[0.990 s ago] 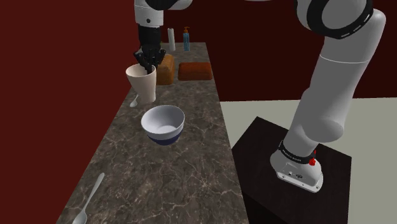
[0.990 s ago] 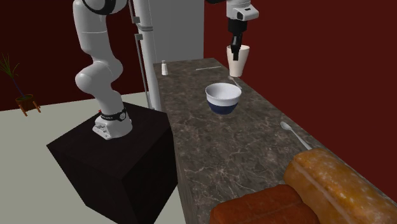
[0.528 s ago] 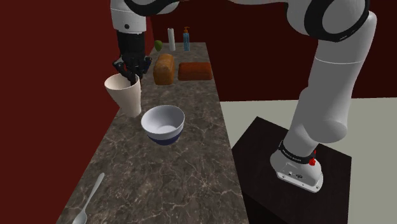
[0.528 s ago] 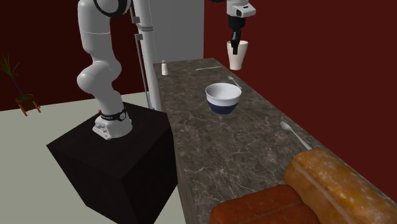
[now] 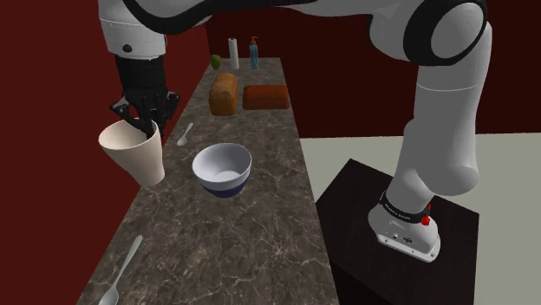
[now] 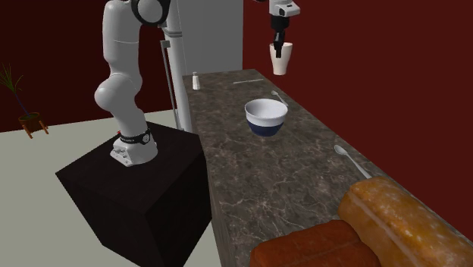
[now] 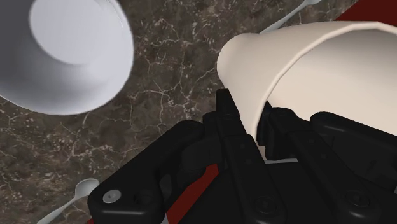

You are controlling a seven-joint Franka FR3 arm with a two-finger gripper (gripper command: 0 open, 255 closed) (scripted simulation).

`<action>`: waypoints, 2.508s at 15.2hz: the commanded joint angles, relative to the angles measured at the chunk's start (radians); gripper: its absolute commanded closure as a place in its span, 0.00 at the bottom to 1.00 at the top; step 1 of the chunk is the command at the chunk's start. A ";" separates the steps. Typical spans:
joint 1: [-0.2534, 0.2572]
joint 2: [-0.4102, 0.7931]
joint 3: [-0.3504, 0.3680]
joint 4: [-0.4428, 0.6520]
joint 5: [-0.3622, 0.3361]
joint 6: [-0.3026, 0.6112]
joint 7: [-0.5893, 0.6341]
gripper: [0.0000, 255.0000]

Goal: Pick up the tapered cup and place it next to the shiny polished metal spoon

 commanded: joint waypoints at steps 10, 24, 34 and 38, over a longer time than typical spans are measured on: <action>0.009 0.003 0.003 -0.136 -0.003 0.141 0.013 1.00; 0.007 0.028 -0.001 -0.291 -0.008 0.319 0.006 1.00; 0.010 0.070 -0.006 -0.369 -0.019 0.437 0.005 1.00; 0.011 0.086 -0.008 -0.387 -0.023 0.471 0.006 1.00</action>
